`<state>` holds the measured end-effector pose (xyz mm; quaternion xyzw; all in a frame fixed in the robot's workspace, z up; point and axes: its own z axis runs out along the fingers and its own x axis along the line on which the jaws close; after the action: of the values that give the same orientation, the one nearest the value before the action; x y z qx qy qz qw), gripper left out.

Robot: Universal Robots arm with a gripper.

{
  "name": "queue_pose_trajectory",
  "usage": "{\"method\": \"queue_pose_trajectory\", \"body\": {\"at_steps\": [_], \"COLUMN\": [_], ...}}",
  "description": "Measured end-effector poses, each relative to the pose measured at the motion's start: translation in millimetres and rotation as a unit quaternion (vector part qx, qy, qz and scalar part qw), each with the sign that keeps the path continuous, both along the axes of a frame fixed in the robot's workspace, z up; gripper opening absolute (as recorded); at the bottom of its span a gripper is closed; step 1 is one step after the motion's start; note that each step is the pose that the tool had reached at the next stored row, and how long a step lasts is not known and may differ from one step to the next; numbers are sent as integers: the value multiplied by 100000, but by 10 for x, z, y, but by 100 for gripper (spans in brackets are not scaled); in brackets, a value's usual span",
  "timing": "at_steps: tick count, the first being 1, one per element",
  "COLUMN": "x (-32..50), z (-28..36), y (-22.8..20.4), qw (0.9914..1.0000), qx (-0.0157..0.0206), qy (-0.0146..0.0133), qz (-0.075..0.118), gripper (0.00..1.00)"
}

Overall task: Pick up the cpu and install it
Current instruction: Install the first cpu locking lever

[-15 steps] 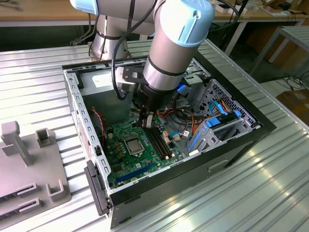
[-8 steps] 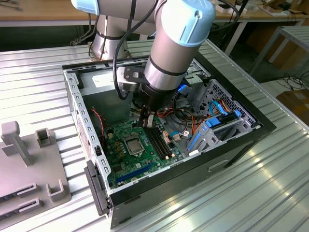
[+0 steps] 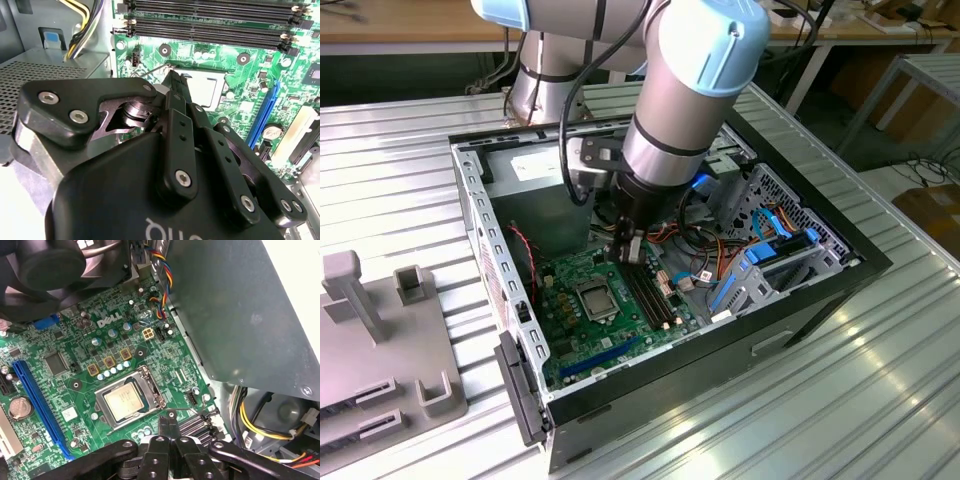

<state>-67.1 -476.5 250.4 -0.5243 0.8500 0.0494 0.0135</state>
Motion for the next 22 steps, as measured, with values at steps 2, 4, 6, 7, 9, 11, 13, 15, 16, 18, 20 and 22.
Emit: {"method": "queue_pose_trajectory", "body": {"at_steps": [2,4,6,7,9,11,13,15,16,18,20,22], "x": [10,20,33,40,46,49,52,52,53,53,54,60], "z": [0,0,0,0,0,0,0,0,0,0,0,0], "y": [0,0,0,0,0,0,0,0,0,0,0,0], "qw": [100000,100000,100000,100000,100000,100000,100000,100000,100000,100000,100000,100000], "qx": [-1,0,-1,3,-2,-3,-2,1,-1,-3,-2,2], "qy": [3,2,1,0,1,1,3,-1,0,1,3,-4], "qz": [-2,-3,1,-1,-4,-1,-2,-1,-2,-3,0,10], "gripper": [11,11,11,11,11,11,11,11,11,11,11,11]}}
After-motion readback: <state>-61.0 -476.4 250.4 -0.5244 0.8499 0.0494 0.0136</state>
